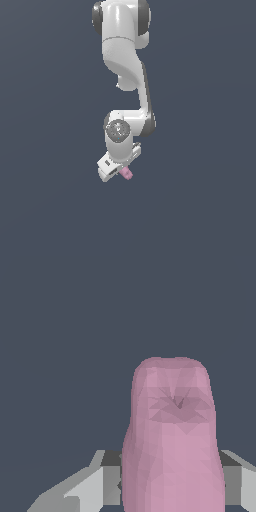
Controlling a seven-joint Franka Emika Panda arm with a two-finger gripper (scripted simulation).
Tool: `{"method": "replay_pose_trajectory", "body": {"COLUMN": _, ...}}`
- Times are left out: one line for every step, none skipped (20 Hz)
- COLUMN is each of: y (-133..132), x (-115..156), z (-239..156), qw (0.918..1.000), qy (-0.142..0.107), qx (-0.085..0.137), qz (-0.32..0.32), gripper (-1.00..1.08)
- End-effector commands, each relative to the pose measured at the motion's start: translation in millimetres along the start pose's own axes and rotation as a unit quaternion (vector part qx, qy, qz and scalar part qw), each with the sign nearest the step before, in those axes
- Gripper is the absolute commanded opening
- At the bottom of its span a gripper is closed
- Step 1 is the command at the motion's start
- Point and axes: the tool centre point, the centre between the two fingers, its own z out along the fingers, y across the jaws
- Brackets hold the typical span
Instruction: Pick up the object and move it to a goal position.
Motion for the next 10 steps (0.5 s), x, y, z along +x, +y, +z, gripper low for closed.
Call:
{"method": "replay_pose_trajectory", "body": {"y": 0, "x": -6, "z": 0, "qw": 1.0000, "qy": 0.000, "qx": 0.000, "qz": 0.000, "gripper": -1.00}}
{"method": "replay_pose_trajectory", "body": {"y": -1, "x": -9, "z": 0, "qw": 1.0000, "qy": 0.000, "qx": 0.000, "qz": 0.000, "gripper": -1.00}}
{"method": "replay_pose_trajectory", "body": {"y": -1, "x": -12, "z": -1, "qw": 1.0000, "qy": 0.000, "qx": 0.000, "qz": 0.000, "gripper": -1.00}}
{"method": "replay_pose_trajectory", "body": {"y": -1, "x": -16, "z": -1, "qw": 1.0000, "qy": 0.000, "qx": 0.000, "qz": 0.000, "gripper": -1.00}}
{"method": "replay_pose_trajectory", "body": {"y": -2, "x": -21, "z": -1, "qw": 1.0000, "qy": 0.000, "qx": 0.000, "qz": 0.000, "gripper": -1.00}}
{"method": "replay_pose_trajectory", "body": {"y": -2, "x": -25, "z": -1, "qw": 1.0000, "qy": 0.000, "qx": 0.000, "qz": 0.000, "gripper": -1.00}}
{"method": "replay_pose_trajectory", "body": {"y": -2, "x": -30, "z": -1, "qw": 1.0000, "qy": 0.000, "qx": 0.000, "qz": 0.000, "gripper": -1.00}}
{"method": "replay_pose_trajectory", "body": {"y": -3, "x": -36, "z": -1, "qw": 1.0000, "qy": 0.000, "qx": 0.000, "qz": 0.000, "gripper": -1.00}}
{"method": "replay_pose_trajectory", "body": {"y": -3, "x": -42, "z": -1, "qw": 1.0000, "qy": 0.000, "qx": 0.000, "qz": 0.001, "gripper": -1.00}}
{"method": "replay_pose_trajectory", "body": {"y": -4, "x": -49, "z": -2, "qw": 1.0000, "qy": 0.000, "qx": 0.000, "qz": 0.001, "gripper": -1.00}}
